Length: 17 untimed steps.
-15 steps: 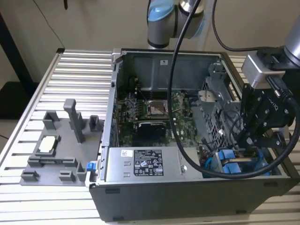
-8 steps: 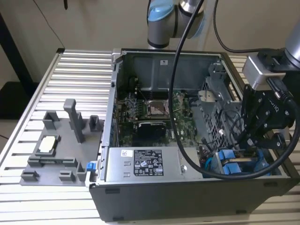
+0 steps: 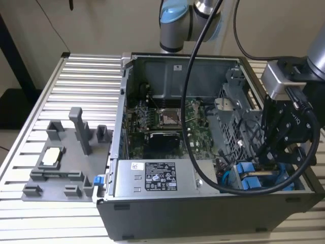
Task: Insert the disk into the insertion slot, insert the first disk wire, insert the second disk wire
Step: 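Insert the second disk wire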
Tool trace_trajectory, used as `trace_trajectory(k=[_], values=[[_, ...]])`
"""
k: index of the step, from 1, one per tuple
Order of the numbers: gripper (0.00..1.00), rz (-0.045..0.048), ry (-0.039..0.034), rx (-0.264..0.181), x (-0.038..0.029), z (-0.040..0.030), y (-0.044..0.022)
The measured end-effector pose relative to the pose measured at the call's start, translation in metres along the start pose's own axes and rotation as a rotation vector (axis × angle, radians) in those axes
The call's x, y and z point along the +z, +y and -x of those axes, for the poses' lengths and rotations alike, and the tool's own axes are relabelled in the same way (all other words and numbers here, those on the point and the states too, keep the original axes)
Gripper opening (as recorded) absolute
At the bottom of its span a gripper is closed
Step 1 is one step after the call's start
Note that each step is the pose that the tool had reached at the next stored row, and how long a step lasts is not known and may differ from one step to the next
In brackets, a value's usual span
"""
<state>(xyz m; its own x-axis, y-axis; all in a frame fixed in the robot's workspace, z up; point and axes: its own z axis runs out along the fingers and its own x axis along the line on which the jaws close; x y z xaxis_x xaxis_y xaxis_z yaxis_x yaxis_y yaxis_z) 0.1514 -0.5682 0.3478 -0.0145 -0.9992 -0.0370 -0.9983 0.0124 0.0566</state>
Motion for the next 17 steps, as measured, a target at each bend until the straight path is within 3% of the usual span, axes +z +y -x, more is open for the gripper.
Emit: trace_trajectory(k=[17], values=[[0.16, -0.0012, -0.0014, 0.041, 0.0112, -0.0010, -0.0042]])
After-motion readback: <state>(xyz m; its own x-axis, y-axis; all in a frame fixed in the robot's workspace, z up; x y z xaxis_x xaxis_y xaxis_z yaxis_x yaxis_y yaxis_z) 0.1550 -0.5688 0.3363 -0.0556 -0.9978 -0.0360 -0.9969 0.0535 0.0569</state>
